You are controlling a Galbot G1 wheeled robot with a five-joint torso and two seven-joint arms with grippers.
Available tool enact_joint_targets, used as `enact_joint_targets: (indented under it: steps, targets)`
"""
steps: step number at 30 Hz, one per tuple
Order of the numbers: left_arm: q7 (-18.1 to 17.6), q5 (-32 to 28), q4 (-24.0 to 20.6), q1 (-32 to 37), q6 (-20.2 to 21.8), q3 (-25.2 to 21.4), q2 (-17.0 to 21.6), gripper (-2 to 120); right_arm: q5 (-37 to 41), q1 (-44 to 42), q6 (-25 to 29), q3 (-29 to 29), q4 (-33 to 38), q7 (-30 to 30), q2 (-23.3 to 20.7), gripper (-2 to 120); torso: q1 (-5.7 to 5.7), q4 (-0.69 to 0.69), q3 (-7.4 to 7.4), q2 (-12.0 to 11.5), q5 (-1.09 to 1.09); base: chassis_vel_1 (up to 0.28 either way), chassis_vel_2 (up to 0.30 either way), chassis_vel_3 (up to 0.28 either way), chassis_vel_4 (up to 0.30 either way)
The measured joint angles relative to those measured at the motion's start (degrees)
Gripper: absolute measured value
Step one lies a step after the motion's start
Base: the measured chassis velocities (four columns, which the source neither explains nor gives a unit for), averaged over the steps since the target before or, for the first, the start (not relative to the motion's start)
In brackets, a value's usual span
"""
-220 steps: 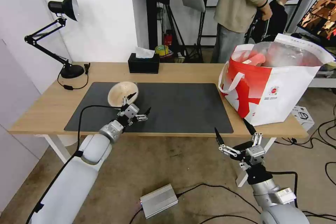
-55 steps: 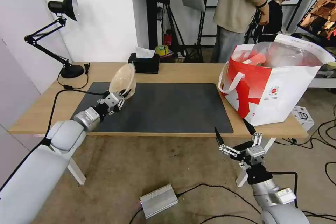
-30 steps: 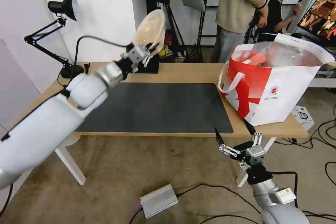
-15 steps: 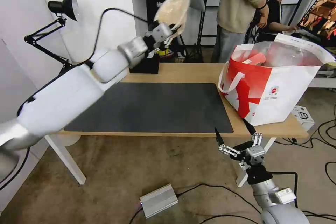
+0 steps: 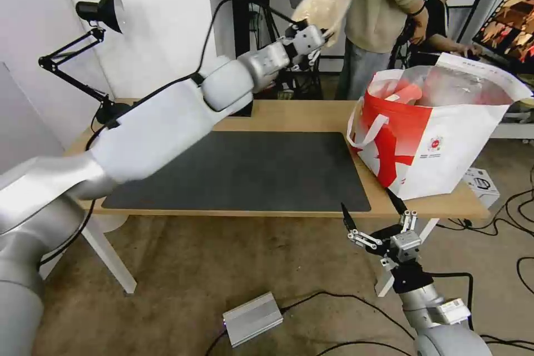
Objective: Pick up the trash from the table and place it into the takeout bag.
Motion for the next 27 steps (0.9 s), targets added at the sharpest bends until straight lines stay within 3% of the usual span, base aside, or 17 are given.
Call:
enact_joint_targets:
  steps: [14, 27]
  targets:
    - [1.75, 4.35, 9.81, -3.25, -3.07, 1.95, -8.89, 1, 0.00, 0.00, 0.00, 0.00, 0.00, 0.00, 0.00, 100, 0.00, 0.01, 0.00, 0.01, -0.01, 0.000, 0.000, 0.000, 0.000]
    - [4.12, 12.77, 19.66, -3.50, -8.32, 1.30, -17.80, 1, 0.00, 0.00, 0.00, 0.00, 0.00, 0.00, 0.00, 100, 0.00, 0.01, 0.00, 0.01, 0.00, 0.000, 0.000, 0.000, 0.000]
